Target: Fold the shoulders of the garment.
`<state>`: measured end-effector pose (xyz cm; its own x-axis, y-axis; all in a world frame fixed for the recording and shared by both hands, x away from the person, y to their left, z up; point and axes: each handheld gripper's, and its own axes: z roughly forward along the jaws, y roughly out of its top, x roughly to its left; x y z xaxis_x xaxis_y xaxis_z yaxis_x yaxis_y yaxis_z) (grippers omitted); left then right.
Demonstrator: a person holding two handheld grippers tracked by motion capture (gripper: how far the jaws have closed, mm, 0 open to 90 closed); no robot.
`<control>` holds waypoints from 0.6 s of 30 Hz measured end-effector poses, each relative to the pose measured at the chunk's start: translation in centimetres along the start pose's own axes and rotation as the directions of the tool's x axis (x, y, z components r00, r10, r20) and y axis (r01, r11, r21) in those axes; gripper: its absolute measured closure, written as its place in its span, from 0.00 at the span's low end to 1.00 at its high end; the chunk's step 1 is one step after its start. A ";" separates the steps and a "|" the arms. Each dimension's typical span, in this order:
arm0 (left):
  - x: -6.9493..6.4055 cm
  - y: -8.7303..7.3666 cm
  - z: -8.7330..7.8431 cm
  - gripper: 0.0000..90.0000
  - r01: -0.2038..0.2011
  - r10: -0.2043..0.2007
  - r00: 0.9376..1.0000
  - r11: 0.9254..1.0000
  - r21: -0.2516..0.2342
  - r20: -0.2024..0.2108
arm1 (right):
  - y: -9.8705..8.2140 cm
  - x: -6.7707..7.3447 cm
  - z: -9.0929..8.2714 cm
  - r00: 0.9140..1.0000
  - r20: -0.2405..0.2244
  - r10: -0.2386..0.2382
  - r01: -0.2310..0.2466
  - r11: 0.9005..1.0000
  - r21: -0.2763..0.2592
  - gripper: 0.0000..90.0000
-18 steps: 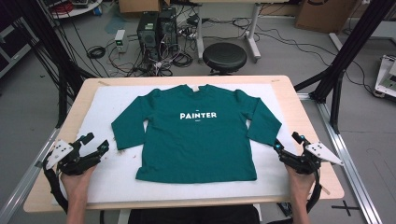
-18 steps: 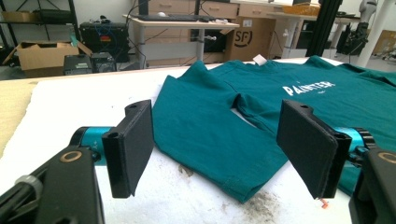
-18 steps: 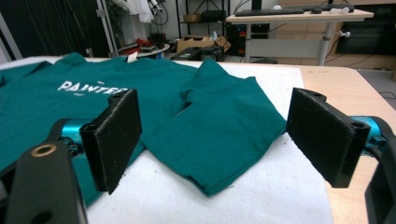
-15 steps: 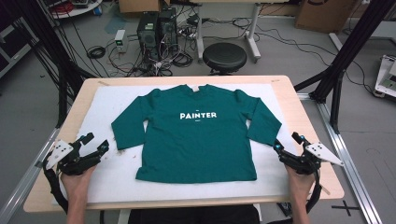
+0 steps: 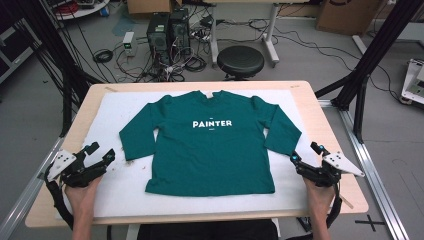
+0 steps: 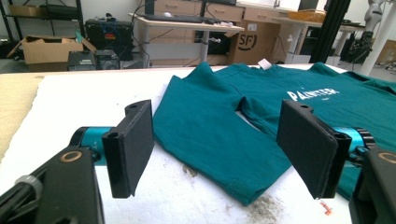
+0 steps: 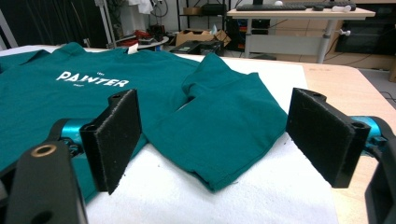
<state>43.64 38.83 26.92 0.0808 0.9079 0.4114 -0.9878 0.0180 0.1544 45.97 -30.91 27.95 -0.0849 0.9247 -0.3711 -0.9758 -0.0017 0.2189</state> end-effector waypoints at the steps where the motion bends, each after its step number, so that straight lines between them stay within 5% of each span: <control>1: 0.0 0.0 0.0 0.31 -0.002 0.002 1.000 1.000 0.002 0.000 | 0.0 0.0 0.0 1.000 -0.001 -0.002 0.002 1.000 0.004 0.21; 18: -0.2 0.1 0.1 0.31 -0.017 0.017 1.000 1.000 0.012 0.003 | 0.1 0.2 0.2 1.000 0.005 -0.017 0.017 1.000 0.024 0.21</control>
<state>43.55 38.63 26.96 0.0645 0.9068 0.4167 -0.9874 -0.0025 0.1582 45.92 -30.61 28.05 -0.0668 0.9266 -0.3700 -0.9720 0.0233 0.2340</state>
